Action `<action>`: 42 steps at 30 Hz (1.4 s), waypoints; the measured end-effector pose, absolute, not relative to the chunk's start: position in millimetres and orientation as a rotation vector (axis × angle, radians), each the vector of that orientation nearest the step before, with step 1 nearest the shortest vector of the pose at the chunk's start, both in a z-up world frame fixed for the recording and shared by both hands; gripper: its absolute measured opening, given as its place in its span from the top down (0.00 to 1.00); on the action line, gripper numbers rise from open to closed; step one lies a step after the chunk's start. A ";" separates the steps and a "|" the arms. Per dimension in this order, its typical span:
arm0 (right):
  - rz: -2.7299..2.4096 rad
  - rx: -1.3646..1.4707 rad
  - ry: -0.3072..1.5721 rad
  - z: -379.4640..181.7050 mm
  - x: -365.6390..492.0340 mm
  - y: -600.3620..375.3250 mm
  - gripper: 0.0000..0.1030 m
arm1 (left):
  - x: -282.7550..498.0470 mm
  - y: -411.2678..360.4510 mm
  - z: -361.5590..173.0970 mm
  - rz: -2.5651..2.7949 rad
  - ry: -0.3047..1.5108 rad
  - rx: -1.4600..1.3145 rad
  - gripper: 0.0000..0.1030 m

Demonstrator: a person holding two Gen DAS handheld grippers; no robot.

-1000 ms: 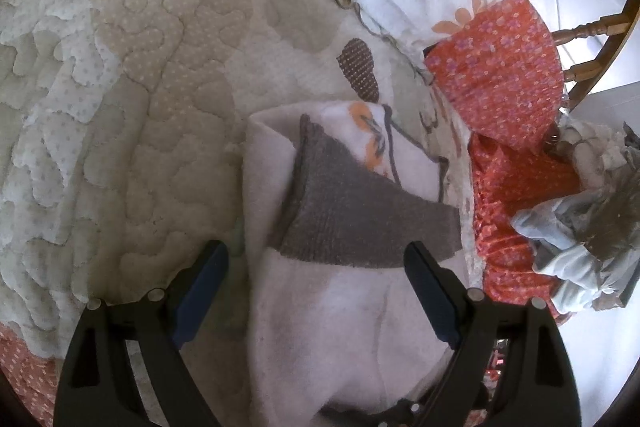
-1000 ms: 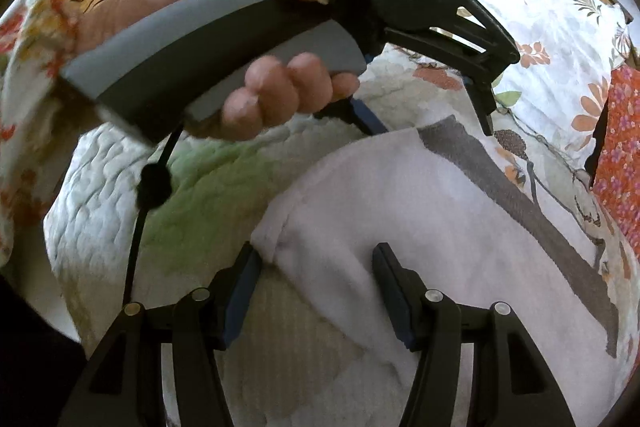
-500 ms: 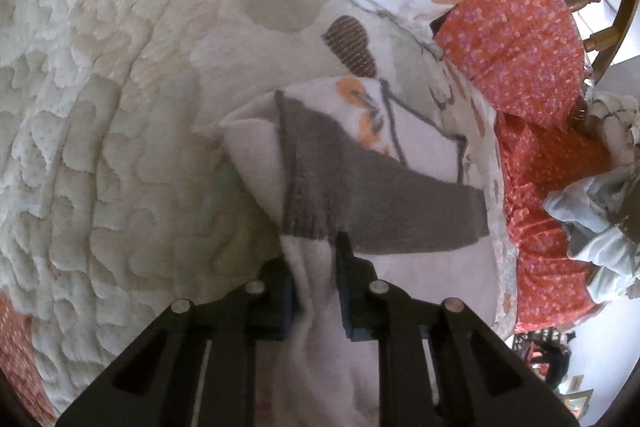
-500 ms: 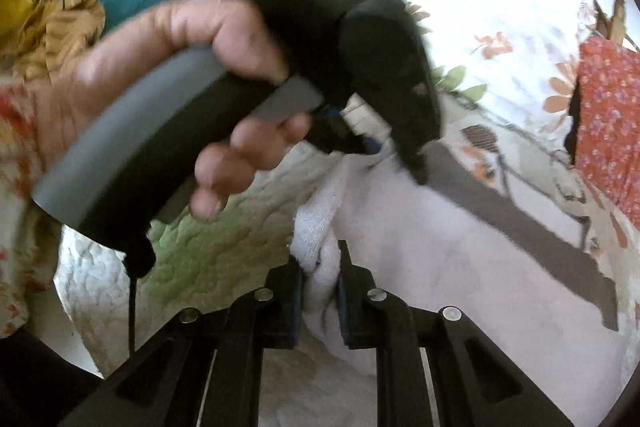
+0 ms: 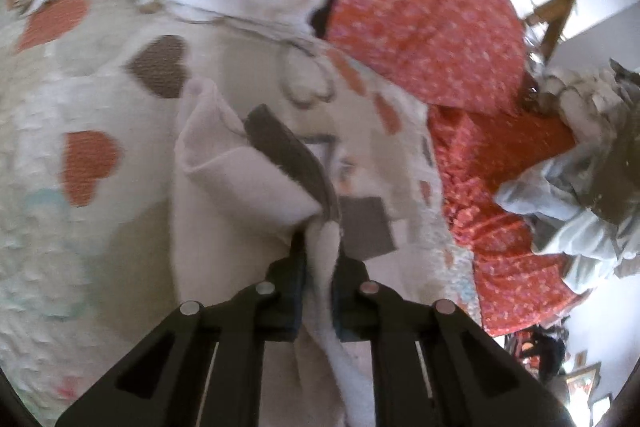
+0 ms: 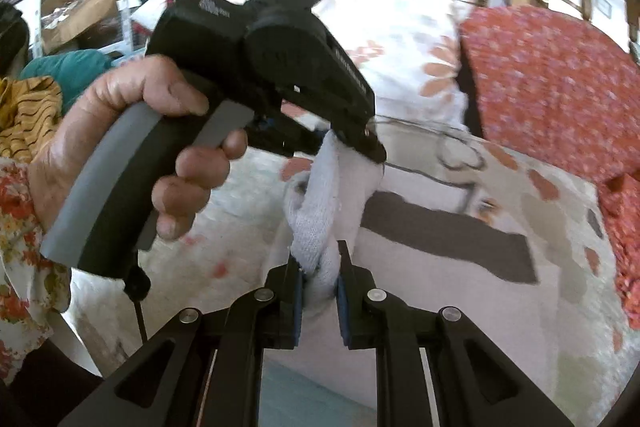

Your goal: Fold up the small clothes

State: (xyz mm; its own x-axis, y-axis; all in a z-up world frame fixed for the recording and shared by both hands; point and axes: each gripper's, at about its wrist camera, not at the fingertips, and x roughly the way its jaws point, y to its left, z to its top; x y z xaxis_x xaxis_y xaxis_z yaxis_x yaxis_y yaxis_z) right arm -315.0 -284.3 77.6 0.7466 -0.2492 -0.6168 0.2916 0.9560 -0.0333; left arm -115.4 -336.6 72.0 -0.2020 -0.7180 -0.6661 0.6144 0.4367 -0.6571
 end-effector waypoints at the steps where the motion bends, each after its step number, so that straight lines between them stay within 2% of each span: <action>1: -0.316 0.080 0.665 77.1 -323.5 -293.1 0.86 | -124.0 -349.6 73.5 -1.230 1.298 -0.092 0.91; 12: -0.496 0.312 0.661 68.0 -396.0 -377.0 0.86 | -188.9 -446.4 68.0 -1.324 1.334 0.015 0.92; 15: -0.536 0.358 0.655 67.7 -407.9 -393.7 0.86 | -206.8 -462.8 65.6 -1.352 1.334 0.031 0.93; 16: -0.551 0.373 0.653 66.9 -412.8 -399.0 0.86 | -213.4 -469.7 63.9 -1.368 1.336 0.036 0.98; 19: -0.586 0.431 0.661 58.8 -424.5 -417.4 0.86 | -226.4 -482.1 57.6 -1.380 1.330 0.062 0.98; 24: -0.587 0.593 0.771 22.7 -430.6 -450.4 0.83 | -237.3 -496.5 40.6 -1.340 1.340 0.154 0.97; 26: -0.584 0.698 0.790 13.4 -438.1 -463.9 0.78 | -237.5 -493.6 46.1 -1.335 1.332 0.157 0.92; 27: -0.584 0.748 0.784 11.9 -443.2 -470.6 0.73 | -237.0 -490.7 51.2 -1.332 1.318 0.157 0.81; 28: -0.585 0.793 0.771 12.6 -448.8 -477.2 0.71 | -235.1 -484.2 60.8 -1.326 1.289 0.148 0.65; 30: -0.614 0.839 0.720 22.0 -462.9 -488.5 0.67 | -232.3 -474.0 74.6 -1.302 1.241 0.128 0.49; 34: -0.652 0.792 0.627 44.4 -474.6 -490.2 0.67 | -220.7 -442.6 96.6 -1.199 1.172 0.107 0.41; 38: -0.540 0.755 0.582 56.6 -455.5 -486.9 0.67 | -214.4 -402.2 102.5 -1.097 1.151 0.134 0.40; 42: -0.468 0.700 0.663 58.2 -406.9 -504.0 0.67 | -215.0 -345.7 99.5 -1.004 1.165 0.141 0.35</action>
